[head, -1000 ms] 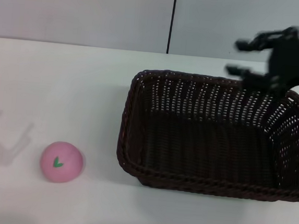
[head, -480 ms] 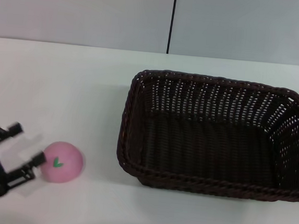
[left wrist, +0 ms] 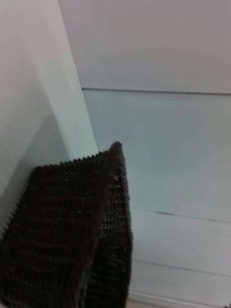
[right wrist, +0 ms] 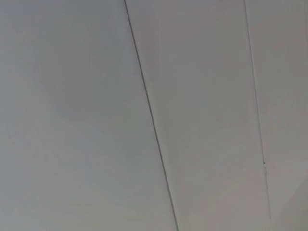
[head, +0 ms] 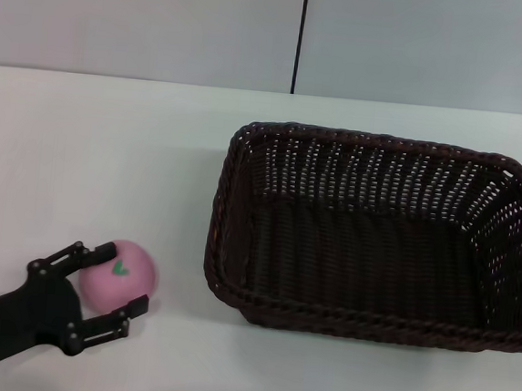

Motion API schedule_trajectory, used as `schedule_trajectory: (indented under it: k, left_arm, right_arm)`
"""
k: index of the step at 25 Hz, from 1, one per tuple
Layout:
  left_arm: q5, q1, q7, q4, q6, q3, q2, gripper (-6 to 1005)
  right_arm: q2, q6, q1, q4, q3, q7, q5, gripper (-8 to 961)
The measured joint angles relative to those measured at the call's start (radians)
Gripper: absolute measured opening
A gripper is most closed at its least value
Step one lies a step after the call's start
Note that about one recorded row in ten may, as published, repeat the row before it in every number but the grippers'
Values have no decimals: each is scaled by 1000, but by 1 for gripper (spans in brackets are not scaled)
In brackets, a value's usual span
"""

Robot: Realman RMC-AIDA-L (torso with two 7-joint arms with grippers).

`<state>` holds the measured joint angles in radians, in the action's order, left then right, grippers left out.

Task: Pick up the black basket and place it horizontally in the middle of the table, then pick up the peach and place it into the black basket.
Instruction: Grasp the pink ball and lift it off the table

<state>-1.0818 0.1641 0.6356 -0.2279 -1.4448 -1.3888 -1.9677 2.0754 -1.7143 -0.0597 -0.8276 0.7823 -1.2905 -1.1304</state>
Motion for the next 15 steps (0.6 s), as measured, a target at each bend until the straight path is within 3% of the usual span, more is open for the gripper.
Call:
schedule_trajectory:
  k: [13,15]
  left_arm:
    - [2,-22,-69,-50,47,18,-20,665]
    - [2,-24,-78,-53,48,26,-24,598]
  right_arm:
    - [-1,-23,-10,131,-38,50,3,451]
    - [-1,-23,-11,147,-40,59,5,450]
